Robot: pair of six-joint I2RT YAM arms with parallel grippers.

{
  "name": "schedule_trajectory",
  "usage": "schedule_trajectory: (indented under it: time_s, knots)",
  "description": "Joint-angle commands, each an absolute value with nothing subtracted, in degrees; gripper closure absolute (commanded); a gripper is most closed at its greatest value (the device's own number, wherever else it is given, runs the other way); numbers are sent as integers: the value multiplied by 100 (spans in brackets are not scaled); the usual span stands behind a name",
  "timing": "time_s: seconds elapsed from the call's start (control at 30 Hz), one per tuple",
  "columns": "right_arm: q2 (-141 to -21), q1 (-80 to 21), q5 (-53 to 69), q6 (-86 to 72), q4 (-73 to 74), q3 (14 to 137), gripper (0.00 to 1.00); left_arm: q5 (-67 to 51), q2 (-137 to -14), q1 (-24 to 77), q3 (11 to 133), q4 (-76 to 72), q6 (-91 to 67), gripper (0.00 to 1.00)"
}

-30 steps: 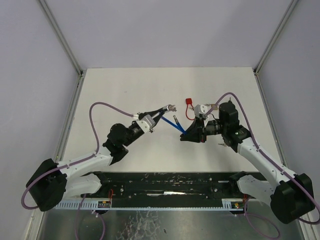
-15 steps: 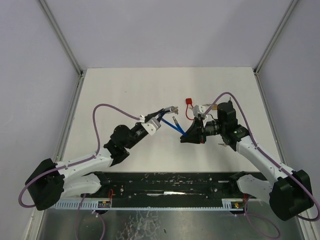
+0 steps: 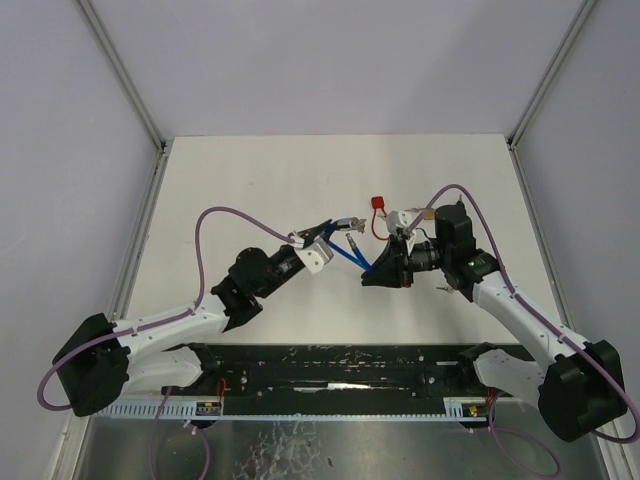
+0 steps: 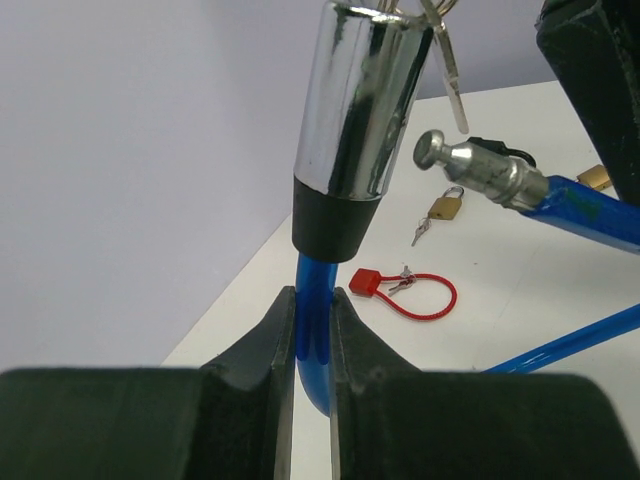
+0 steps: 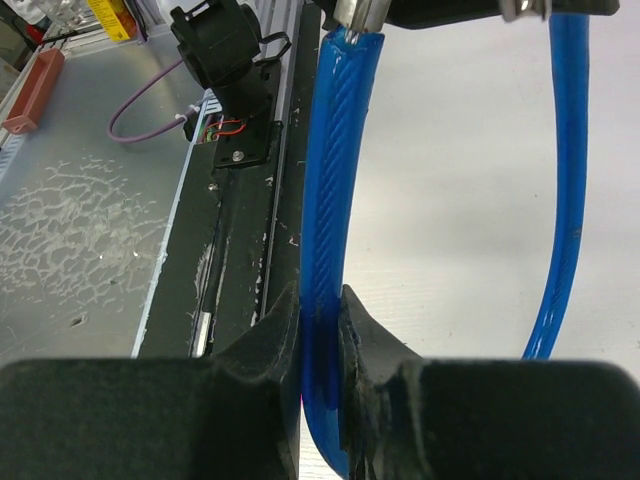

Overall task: Lock with the key
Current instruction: Lock the lock.

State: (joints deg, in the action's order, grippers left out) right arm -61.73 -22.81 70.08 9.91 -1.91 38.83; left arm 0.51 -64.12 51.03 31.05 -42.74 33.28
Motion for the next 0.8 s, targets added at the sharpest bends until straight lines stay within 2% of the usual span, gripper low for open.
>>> schedule_trajectory:
  time_s: [0.0, 0.77]
  knots:
    - [-6035, -2148, 7040, 971, -296, 4146, 100, 78, -6297, 5143, 3297, -4452, 3502, 100]
    - [-6115, -2083, 7036, 1004, -126, 4216, 100, -492, -6193, 5142, 3293, -3826, 3913, 100]
